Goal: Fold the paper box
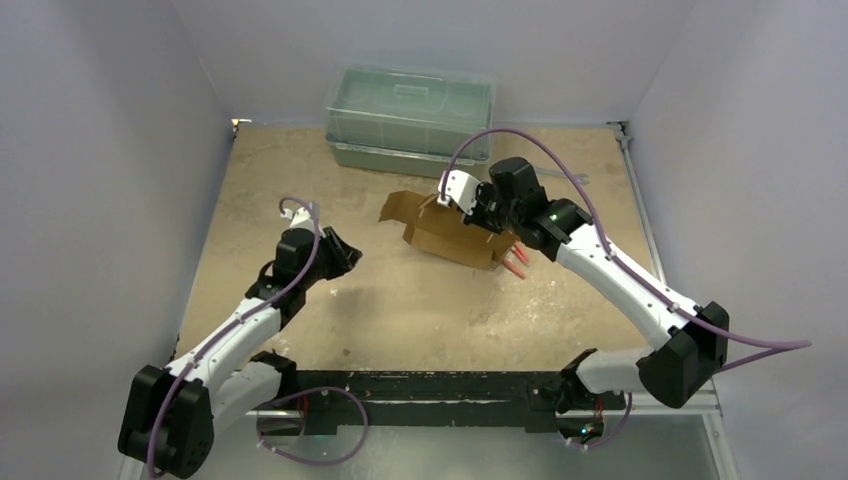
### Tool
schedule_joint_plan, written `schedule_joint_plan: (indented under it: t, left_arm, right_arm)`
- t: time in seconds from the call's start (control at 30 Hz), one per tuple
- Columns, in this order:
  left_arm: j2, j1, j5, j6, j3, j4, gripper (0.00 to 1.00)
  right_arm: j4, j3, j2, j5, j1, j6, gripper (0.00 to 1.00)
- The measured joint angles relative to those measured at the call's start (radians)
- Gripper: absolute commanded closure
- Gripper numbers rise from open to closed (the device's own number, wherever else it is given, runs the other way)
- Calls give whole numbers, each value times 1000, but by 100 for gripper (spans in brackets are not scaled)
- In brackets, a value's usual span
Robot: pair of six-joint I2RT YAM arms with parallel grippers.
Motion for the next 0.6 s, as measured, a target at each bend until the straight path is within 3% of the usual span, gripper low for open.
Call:
schedule_joint_plan:
  t: [0.33,0.6]
  left_arm:
    - [110,0,106,-104,-77,117,75]
    - [117,0,106,-106,-81,128,74]
  right_arm:
    - [63,-139,-22,79,142,1,100]
    - [69,-167,-21,85,188,5,100]
